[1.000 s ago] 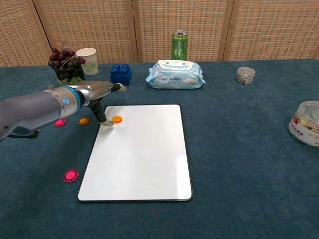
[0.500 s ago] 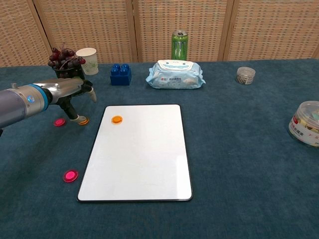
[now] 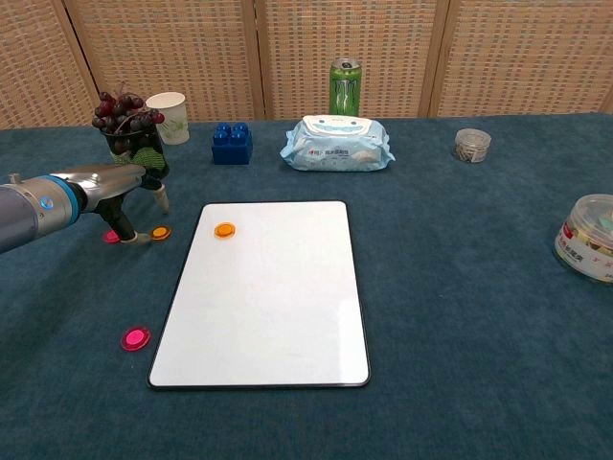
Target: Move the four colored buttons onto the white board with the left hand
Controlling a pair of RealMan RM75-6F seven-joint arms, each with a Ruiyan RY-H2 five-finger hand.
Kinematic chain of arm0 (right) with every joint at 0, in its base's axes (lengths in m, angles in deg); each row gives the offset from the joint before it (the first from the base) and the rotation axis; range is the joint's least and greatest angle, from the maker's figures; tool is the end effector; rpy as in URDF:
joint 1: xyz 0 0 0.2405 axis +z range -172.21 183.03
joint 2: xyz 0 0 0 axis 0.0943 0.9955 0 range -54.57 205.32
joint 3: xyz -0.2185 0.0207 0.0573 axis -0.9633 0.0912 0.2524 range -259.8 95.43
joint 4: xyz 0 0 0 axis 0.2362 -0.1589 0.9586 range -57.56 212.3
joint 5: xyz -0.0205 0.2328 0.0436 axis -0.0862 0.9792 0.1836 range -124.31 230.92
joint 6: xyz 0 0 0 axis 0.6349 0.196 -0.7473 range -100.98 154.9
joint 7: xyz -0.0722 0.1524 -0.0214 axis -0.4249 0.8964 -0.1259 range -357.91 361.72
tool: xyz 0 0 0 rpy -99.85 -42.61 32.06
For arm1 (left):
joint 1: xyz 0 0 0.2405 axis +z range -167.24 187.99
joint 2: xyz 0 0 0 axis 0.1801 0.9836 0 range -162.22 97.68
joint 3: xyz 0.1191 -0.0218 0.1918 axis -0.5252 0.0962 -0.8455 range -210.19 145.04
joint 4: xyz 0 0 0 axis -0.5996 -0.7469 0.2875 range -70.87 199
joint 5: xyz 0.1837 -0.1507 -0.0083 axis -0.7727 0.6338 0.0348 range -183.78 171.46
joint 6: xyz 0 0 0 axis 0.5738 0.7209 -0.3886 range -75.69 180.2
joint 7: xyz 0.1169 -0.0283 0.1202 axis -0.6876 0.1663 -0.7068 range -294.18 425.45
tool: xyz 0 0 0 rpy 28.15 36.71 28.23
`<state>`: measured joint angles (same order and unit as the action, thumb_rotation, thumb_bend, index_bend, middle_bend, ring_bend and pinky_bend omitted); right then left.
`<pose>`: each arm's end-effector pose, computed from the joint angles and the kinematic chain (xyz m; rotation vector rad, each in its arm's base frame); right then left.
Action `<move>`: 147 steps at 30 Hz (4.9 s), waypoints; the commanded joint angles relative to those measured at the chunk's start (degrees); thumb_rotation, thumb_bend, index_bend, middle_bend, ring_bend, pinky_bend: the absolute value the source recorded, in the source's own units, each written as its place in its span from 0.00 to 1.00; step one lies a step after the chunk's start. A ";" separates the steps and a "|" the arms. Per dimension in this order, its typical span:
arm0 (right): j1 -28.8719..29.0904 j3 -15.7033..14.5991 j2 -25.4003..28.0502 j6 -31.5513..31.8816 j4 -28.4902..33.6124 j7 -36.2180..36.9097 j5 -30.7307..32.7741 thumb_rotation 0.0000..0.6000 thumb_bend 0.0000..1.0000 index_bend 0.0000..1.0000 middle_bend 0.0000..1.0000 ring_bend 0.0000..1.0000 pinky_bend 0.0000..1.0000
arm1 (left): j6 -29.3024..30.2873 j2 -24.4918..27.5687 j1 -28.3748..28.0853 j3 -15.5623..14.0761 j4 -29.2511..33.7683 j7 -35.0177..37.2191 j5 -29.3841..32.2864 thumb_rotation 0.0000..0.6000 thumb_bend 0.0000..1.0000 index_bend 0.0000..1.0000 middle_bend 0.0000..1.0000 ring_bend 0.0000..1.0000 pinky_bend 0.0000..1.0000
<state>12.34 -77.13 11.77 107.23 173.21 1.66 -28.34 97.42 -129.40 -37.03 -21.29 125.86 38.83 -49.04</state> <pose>-0.2875 -0.2250 0.1145 1.3583 -0.9883 0.9127 -0.1984 0.4137 -0.0684 -1.6942 -1.0545 -0.5792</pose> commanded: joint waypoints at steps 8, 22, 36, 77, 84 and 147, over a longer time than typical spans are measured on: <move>0.02 0.00 0.04 -0.05 0.04 0.07 0.05 1.00 0.05 0.01 0.00 0.00 0.00 | -1.21 -0.48 -0.24 -0.36 -1.18 0.90 -0.94 1.00 0.34 0.36 0.00 0.00 0.00; 0.07 0.03 0.07 -0.19 0.11 0.21 0.23 1.00 0.05 0.01 0.00 0.00 0.00 | -1.80 -1.61 -0.68 -0.57 -2.59 1.15 -1.45 1.00 0.37 0.52 0.00 0.00 0.00; 0.07 0.00 0.15 -0.31 0.28 0.39 0.34 1.00 0.05 0.01 0.00 0.00 0.00 | 3.02 2.83 -0.45 0.62 6.96 1.52 -5.60 1.00 0.37 0.53 0.00 0.00 0.00; 0.10 0.17 0.67 -1.32 0.57 2.93 1.44 1.00 0.05 0.01 0.00 0.00 0.00 | -2.21 -12.47 -12.58 3.78 -6.76 -6.53 1.42 1.00 0.35 0.51 0.00 0.00 0.00; 0.13 0.19 0.69 -1.39 0.59 2.94 1.48 1.00 0.05 0.01 0.00 0.00 0.00 | -2.18 -11.49 -12.17 3.70 -5.34 -6.48 1.69 1.00 0.29 0.05 0.00 0.00 0.00; -0.85 -0.89 -0.18 0.13 -1.73 3.74 -0.83 1.00 0.05 0.01 0.00 0.00 0.00 | -2.39 1.95 6.23 -4.64 -9.34 20.99 -19.63 1.00 0.35 0.45 0.00 0.00 0.00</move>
<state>11.46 -78.04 11.54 107.41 171.42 5.46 -29.22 95.06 -127.39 -30.80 -25.98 116.60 59.84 -68.61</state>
